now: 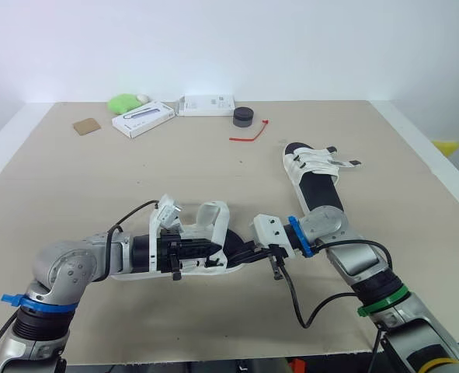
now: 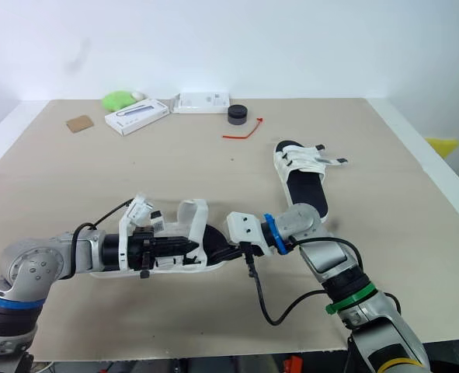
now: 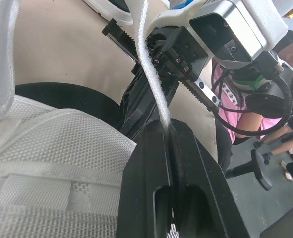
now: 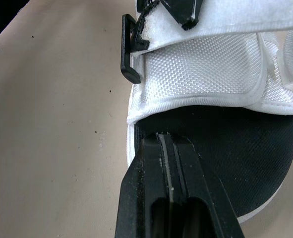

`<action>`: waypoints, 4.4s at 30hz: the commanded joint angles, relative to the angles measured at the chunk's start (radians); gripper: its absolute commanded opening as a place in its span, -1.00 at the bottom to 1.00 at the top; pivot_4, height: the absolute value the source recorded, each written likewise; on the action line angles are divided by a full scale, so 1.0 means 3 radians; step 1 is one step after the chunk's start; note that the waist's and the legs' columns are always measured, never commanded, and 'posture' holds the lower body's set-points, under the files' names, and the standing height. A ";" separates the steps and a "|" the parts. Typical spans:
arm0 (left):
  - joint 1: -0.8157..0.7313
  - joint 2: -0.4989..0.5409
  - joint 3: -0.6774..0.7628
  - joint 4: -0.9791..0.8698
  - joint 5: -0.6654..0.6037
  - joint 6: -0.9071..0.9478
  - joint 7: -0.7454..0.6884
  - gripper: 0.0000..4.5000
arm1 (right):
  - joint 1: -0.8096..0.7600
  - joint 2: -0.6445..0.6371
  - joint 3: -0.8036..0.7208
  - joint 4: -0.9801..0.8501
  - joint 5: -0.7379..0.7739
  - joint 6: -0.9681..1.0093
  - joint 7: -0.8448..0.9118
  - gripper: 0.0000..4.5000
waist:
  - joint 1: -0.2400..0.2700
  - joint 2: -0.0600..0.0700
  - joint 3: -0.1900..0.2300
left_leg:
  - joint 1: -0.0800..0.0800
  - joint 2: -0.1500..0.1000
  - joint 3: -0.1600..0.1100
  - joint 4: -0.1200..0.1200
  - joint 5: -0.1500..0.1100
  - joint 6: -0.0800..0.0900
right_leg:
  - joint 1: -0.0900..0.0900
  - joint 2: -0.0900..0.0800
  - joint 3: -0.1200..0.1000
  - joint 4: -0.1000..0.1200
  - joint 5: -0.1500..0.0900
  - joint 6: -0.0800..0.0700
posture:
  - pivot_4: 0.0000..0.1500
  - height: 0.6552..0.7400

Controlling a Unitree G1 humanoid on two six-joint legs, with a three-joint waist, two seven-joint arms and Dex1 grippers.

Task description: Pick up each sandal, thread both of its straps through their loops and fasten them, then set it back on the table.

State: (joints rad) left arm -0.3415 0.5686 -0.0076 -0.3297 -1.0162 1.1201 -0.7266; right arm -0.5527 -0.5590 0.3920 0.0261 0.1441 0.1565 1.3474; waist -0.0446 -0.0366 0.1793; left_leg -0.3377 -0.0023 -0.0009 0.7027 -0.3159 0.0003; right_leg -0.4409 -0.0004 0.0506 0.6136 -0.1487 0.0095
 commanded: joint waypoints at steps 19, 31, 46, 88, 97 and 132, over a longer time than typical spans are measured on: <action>-0.0210 0.0099 -0.0522 0.0074 0.0625 -0.0210 -0.0369 -0.98 | 0.0016 0.0008 0.0014 -0.0050 0.0000 0.0013 0.0002 -1.00 | 0.0005 0.0000 -0.0001 | 0.0002 -0.0008 -0.0002 0.0000 0.0000 0.0000 | 0.0005 -0.0010 0.0001 -0.0001 -0.0001 0.0010 | 1.00 1.00; -0.0237 0.0203 -0.0732 0.0076 0.1094 -0.0623 -0.0569 -0.98 | 0.0014 0.0013 0.0012 -0.0045 -0.0001 0.0020 -0.0006 -1.00 | 0.0005 0.0000 -0.0001 | 0.0001 -0.0007 -0.0002 0.0000 0.0000 0.0000 | 0.0004 -0.0010 0.0001 -0.0002 -0.0002 0.0010 | 1.00 1.00; -0.0223 0.0208 -0.0724 0.0022 0.1127 -0.0751 -0.0782 -0.98 | -0.0008 0.0020 0.0012 -0.0027 -0.0005 0.0022 -0.0004 -1.00 | 0.0005 0.0000 -0.0001 | 0.0001 -0.0007 -0.0004 0.0000 0.0000 0.0001 | 0.0005 -0.0014 0.0001 -0.0002 -0.0004 0.0014 | 1.00 1.00; -0.0810 0.0312 -0.0628 0.0400 0.1082 -0.0699 -0.1256 -0.13 | 0.0018 0.0013 0.0003 -0.0043 -0.0020 -0.0002 -0.0006 -1.00 | -0.0002 0.0001 0.0001 | -0.0003 -0.0007 -0.0009 -0.0016 -0.0005 0.0004 | -0.0004 -0.0009 -0.0004 -0.0004 -0.0010 0.0022 | 1.00 1.00; -0.0854 0.0565 -0.0502 0.0270 0.1033 -0.0781 -0.1539 -0.13 | 0.0015 0.0013 0.0007 -0.0037 -0.0018 -0.0007 0.0000 -1.00 | -0.0002 0.0001 0.0001 | -0.0004 -0.0006 -0.0009 -0.0020 -0.0008 0.0007 | -0.0006 -0.0008 -0.0004 -0.0004 -0.0015 0.0021 | 1.00 1.00; -0.1708 0.0081 -0.1149 0.1122 0.1755 -0.1171 -0.2093 -0.13 | 0.0001 0.0042 0.0010 -0.0021 -0.0031 0.0004 -0.0042 -1.00 | -0.0002 0.0001 0.0001 | -0.0003 -0.0007 -0.0007 -0.0022 -0.0011 0.0011 | -0.0007 -0.0006 -0.0003 -0.0004 -0.0017 0.0021 | 1.00 1.00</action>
State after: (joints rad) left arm -0.8251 0.5967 -0.3569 0.0132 -0.4969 0.7816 -1.3548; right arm -0.5530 -0.5455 0.3924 0.0229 0.1465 0.1545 1.3469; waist -0.0452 -0.0363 0.1796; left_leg -0.3389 -0.0044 -0.0032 0.6960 -0.3190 0.0036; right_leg -0.4428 -0.0023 0.0494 0.6124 -0.1538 0.0158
